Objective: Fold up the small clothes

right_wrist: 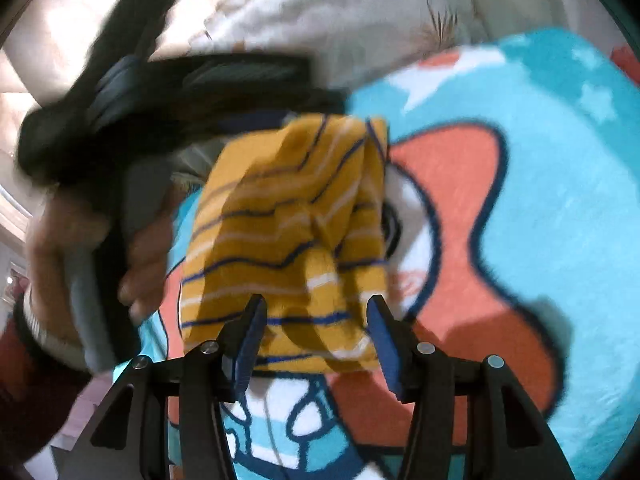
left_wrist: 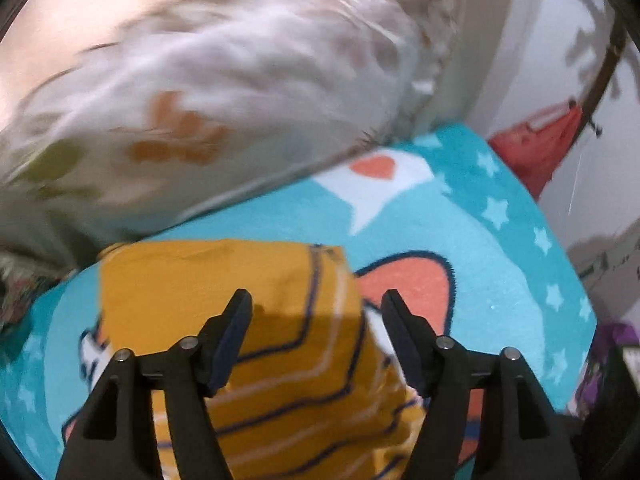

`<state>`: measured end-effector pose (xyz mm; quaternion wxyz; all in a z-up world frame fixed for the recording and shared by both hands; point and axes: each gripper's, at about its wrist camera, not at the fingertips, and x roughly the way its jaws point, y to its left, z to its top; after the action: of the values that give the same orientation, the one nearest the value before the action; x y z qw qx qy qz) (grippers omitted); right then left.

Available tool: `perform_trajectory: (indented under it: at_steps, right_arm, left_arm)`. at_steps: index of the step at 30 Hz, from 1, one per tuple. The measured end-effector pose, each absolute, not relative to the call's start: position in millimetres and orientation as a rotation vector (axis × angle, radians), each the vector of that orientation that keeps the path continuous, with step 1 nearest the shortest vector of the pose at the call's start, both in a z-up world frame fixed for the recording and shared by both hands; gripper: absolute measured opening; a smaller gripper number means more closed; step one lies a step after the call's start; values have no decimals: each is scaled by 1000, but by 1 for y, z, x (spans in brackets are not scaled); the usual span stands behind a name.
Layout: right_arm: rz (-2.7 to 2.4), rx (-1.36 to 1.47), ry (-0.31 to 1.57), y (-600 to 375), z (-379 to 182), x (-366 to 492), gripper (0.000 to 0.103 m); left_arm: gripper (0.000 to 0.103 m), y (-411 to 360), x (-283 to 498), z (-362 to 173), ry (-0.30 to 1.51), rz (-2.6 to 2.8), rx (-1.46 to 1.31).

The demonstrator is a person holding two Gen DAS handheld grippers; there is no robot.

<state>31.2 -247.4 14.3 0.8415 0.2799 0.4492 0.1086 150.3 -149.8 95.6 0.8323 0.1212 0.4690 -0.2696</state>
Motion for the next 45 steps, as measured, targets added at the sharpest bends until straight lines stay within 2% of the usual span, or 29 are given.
perform_trajectory:
  at_steps: [3, 8, 14, 17, 19, 22, 24, 30, 36, 40, 45]
  right_arm:
    - [268, 578, 948, -241, 17, 38, 58]
    - [305, 519, 1075, -230, -14, 56, 62]
    - [316, 489, 1062, -226, -4, 61, 63]
    - [332, 468, 1013, -223, 12, 62, 64]
    - [348, 438, 1017, -215, 14, 65, 68]
    - [355, 384, 1074, -204, 1, 72, 68]
    - [349, 370, 1110, -203, -7, 75, 68]
    - [343, 384, 1083, -218, 9, 69, 68]
    - [282, 365, 1065, -216, 12, 97, 69]
    - [230, 299, 1139, -210, -3, 110, 75]
    - [220, 353, 1080, -225, 19, 114, 75]
  left_arm:
    - [73, -111, 152, 90, 1015, -471, 197]
    - [73, -77, 171, 50, 1139, -339, 148]
    - [74, -61, 148, 79, 1070, -364, 67]
    - [77, -45, 137, 85, 1036, -323, 30]
    - [78, -32, 137, 73, 1069, -279, -9]
    - [78, -17, 141, 44, 1175, -228, -52]
    - [78, -6, 135, 44, 1186, -238, -106]
    - [78, 18, 104, 70, 1075, -175, -106]
    - [78, 21, 96, 30, 1183, -117, -22]
    - [78, 18, 89, 33, 1179, -128, 8]
    - [78, 22, 89, 46, 1138, -110, 56]
